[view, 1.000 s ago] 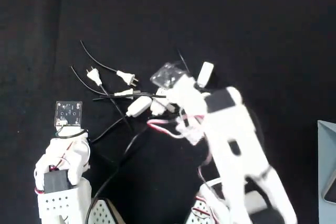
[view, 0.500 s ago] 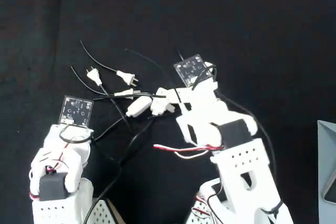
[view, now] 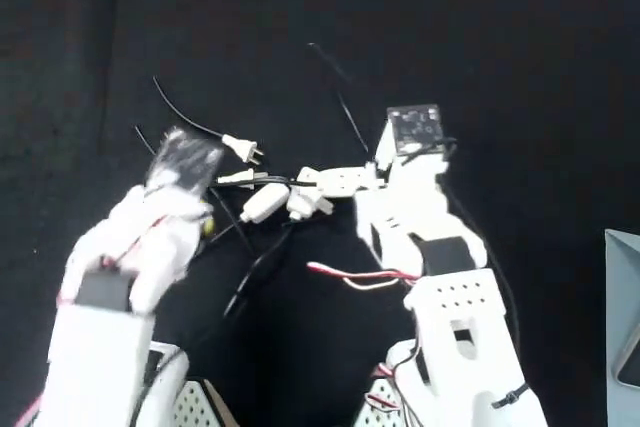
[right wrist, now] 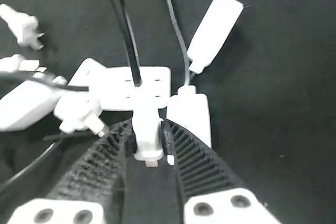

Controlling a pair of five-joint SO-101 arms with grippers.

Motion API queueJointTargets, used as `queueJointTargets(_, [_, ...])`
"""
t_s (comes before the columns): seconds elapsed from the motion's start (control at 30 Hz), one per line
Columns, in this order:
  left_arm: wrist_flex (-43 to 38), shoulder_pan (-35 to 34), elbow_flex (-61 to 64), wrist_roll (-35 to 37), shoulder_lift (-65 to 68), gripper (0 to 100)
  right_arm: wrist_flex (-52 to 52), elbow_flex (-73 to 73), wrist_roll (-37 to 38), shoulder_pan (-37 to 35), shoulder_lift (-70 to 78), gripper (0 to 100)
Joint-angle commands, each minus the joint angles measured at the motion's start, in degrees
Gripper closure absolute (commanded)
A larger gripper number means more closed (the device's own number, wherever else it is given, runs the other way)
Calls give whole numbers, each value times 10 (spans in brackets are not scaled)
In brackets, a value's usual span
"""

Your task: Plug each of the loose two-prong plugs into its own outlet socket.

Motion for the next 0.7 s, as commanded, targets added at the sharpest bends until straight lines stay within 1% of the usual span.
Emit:
queueJointTargets(0.0, [-11, 41, -97, -20, 165, 838, -25, -4, -25, 31, -12, 987])
queueJointTargets(0.07, [-13, 47, -129, -25, 236, 787, -26, -5, -36, 42, -12, 987])
queueJointTargets(0.17, [-60, 47, -157, -24, 322, 753, -25, -3, -37, 44, -12, 987])
queueJointTargets(0.3, [-162, 53, -156, -24, 401, 755, -23, -2, -38, 43, -12, 987])
queueJointTargets(0.37, [-196, 59, -156, -24, 429, 755, -22, -2, -38, 43, -12, 987])
queueJointTargets(0.57, [-260, 75, -157, -22, 491, 755, -25, 3, -36, 43, -12, 987])
queueJointTargets(0.63, [-265, 84, -157, -21, 512, 759, -25, 4, -36, 43, -12, 987])
queueJointTargets(0.67, [-265, 87, -157, -21, 517, 777, -24, 4, -36, 43, -12, 987])
